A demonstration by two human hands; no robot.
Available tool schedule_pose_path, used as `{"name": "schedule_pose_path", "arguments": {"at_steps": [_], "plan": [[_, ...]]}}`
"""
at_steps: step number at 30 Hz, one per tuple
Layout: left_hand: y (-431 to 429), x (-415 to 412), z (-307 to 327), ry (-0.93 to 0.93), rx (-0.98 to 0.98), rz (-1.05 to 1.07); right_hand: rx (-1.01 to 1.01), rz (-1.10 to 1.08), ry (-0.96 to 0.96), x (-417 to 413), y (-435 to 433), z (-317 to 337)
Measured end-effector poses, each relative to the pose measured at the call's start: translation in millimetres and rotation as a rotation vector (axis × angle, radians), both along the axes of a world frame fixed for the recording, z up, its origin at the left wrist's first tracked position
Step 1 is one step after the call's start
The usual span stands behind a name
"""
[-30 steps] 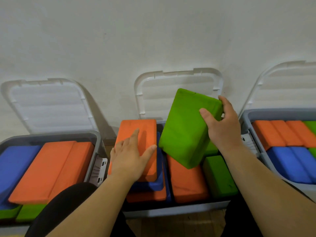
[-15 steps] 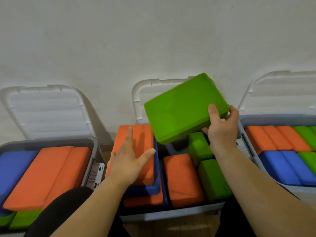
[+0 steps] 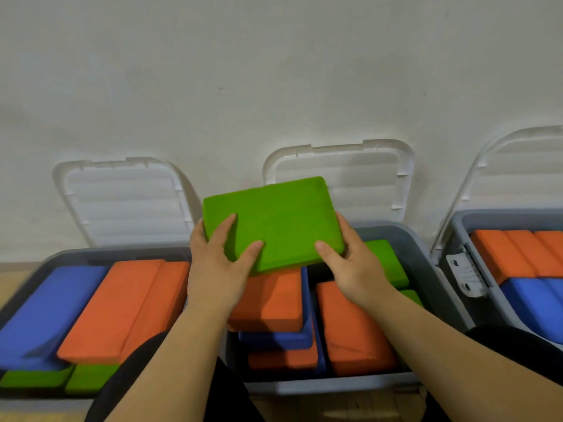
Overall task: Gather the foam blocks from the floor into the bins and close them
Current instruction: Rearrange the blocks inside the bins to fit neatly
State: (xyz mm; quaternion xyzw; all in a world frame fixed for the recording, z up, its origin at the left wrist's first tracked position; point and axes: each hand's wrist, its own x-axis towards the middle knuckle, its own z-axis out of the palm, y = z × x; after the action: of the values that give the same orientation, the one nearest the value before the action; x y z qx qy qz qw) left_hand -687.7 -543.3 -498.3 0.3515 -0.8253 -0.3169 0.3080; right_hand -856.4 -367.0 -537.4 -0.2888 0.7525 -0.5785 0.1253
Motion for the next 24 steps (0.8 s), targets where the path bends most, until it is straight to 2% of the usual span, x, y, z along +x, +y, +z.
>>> {"name": "schedule_pose_path", "arguments": {"at_steps": [3,6,10,15,20,24], "plan": [[-2,5,-1,-0.147,-0.064,0.039,0.118,0.023,0.123,5,1,-4],[5,2,-1,-0.423,-0.233,0.093,0.233,0.123,0.213,7,3,-6],[17,-11,-8,-0.634,-0.354,-0.023,0.323,0.233,0.224,4,5,-9],[14,-15,-16,-0.663,-0.386,-0.036,0.477,0.203,0.081,-33,25,-38],[-1,-6,-17,-0.661,-0.384,-0.016,0.899,0.335,0.032,-40,34,-101],[-8,-5,-18,-0.643,-0.391,-0.01,1.125,0.378,0.044,-30,28,-136]]}}
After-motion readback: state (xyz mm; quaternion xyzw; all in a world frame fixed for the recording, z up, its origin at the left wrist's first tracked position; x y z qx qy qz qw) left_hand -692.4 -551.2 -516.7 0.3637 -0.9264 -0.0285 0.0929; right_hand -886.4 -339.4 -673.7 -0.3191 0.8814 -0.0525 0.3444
